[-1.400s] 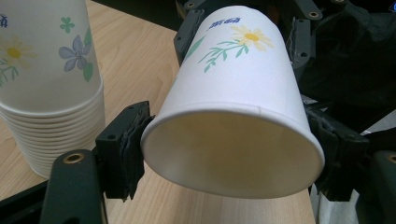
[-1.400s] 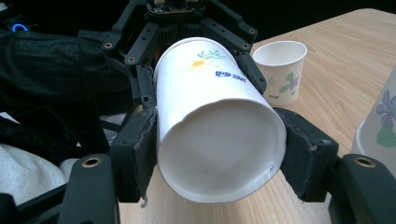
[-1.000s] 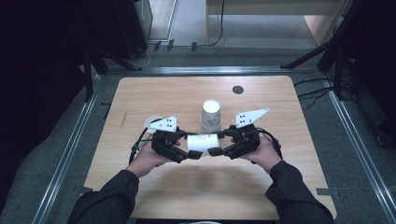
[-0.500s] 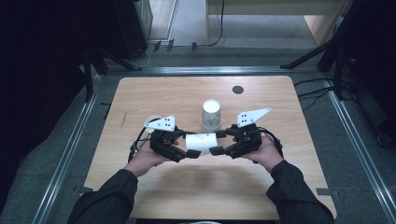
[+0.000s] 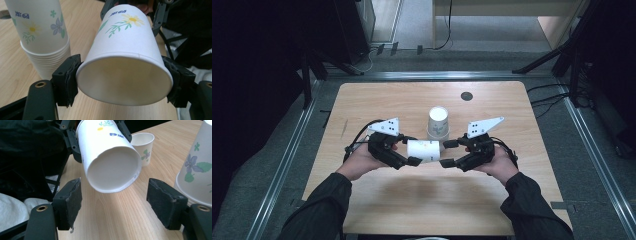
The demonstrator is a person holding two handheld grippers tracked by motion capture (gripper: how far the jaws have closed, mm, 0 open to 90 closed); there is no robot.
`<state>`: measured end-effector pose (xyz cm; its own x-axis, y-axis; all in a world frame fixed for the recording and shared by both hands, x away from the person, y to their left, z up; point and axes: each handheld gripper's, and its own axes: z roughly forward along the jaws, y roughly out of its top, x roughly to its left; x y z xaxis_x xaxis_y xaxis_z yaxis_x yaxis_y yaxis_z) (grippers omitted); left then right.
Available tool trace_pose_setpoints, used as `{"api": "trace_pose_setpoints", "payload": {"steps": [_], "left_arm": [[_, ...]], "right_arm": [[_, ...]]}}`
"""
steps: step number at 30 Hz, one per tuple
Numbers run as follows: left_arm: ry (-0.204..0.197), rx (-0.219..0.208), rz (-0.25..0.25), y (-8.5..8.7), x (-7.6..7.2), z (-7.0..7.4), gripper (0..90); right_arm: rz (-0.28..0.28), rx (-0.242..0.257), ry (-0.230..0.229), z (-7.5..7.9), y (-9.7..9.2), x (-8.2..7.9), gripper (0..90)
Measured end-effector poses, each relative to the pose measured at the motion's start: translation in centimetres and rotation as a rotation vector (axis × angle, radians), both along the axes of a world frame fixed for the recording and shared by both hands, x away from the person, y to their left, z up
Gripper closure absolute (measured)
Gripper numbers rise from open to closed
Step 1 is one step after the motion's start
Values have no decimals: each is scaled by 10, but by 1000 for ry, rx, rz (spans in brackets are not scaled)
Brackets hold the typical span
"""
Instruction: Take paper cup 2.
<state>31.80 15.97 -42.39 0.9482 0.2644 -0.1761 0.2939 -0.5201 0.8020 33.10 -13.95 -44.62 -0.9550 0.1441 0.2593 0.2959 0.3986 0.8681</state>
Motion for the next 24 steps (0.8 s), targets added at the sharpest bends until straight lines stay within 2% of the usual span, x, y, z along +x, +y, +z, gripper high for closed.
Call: {"api": "trace_pose_setpoints", "payload": {"steps": [4,11,15,24], "left_arm": [[10,74,-19,-3,4,8,252],[48,142,-27,-7,9,17,251],[62,196,-48,-11,11,19,251],[82,242,-60,-17,14,22,251]], "right_arm": [[-4,-8,-9,0,1,0,290],[-5,-25,-27,1,6,0,290],[-6,-41,-32,1,9,0,284],[4,-63,-30,-2,15,0,273]]}}
